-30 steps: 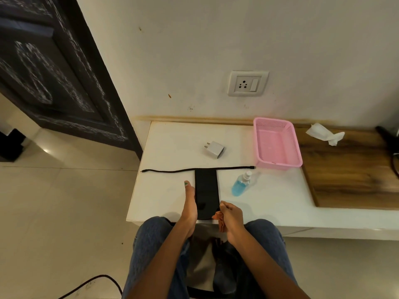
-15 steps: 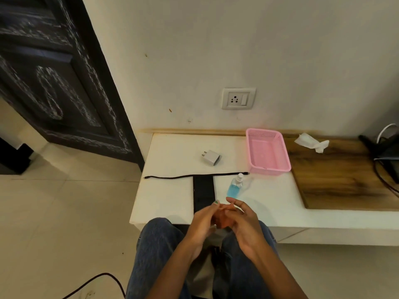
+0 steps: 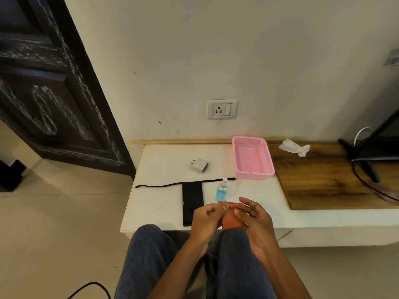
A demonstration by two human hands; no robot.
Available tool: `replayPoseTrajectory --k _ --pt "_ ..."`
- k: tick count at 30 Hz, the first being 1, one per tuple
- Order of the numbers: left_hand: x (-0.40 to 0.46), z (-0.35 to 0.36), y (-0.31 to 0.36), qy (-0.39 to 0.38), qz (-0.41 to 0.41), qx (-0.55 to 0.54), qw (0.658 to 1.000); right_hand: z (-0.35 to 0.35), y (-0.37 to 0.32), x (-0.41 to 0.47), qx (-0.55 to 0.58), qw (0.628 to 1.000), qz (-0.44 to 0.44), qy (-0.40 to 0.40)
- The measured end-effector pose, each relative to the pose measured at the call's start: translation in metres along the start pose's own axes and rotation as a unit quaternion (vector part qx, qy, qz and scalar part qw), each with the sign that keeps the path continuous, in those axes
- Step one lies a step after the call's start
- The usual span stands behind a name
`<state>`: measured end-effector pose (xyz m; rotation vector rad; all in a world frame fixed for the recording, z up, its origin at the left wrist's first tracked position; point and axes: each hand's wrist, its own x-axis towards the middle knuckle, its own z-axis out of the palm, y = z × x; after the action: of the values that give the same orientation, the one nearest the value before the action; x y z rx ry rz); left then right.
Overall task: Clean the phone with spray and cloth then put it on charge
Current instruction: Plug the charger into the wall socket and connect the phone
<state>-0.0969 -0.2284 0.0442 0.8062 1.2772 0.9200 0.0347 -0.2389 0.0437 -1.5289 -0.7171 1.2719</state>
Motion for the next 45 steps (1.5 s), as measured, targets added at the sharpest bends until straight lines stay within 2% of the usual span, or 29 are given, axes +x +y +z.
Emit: replayPoseTrajectory --k 3,7,10,12,20,24,30,34,39,42,45 --pt "0.008 0.015 -0.002 0.022 -0.003 0.007 1.0 -0.014 0.005 0.005 0.045 0.999 0.006 0.005" --pt "0.024 0.036 -0.006 0.021 -0.05 0.027 0.998 -0.032 0.013 0.019 0.102 0.994 0.033 0.034" --pt "0.038 0.05 -0.006 -0.023 -0.104 0.017 0.994 -0.04 0.018 0.042 0.041 0.994 0.002 0.098" --pt "0.049 0.059 -0.01 -0.045 -0.129 0.049 0.989 -0.043 0.021 0.06 0.006 0.993 -0.003 0.122" --pt "0.088 0.08 -0.017 -0.072 -0.168 0.194 0.964 -0.049 0.045 0.114 -0.043 0.989 0.013 0.142" --pt "0.091 0.072 -0.024 -0.111 -0.187 0.195 0.956 -0.056 0.066 0.126 -0.08 0.984 0.073 0.145" --pt "0.089 0.051 -0.041 -0.104 -0.202 0.136 0.964 -0.061 0.077 0.123 -0.162 0.971 0.077 0.156" --pt "0.076 0.031 -0.042 -0.082 -0.202 0.061 0.974 -0.048 0.061 0.115 -0.189 0.965 0.033 0.181" --pt "0.07 -0.002 -0.04 -0.003 -0.202 -0.007 0.979 -0.005 0.012 0.105 -0.171 0.965 -0.077 0.184" --pt "0.07 -0.027 -0.036 0.043 -0.2 -0.045 0.978 0.035 -0.019 0.095 -0.169 0.961 -0.165 0.142" --pt "0.073 -0.049 -0.026 0.07 -0.194 -0.086 0.975 0.074 -0.037 0.096 -0.217 0.945 -0.241 0.041"
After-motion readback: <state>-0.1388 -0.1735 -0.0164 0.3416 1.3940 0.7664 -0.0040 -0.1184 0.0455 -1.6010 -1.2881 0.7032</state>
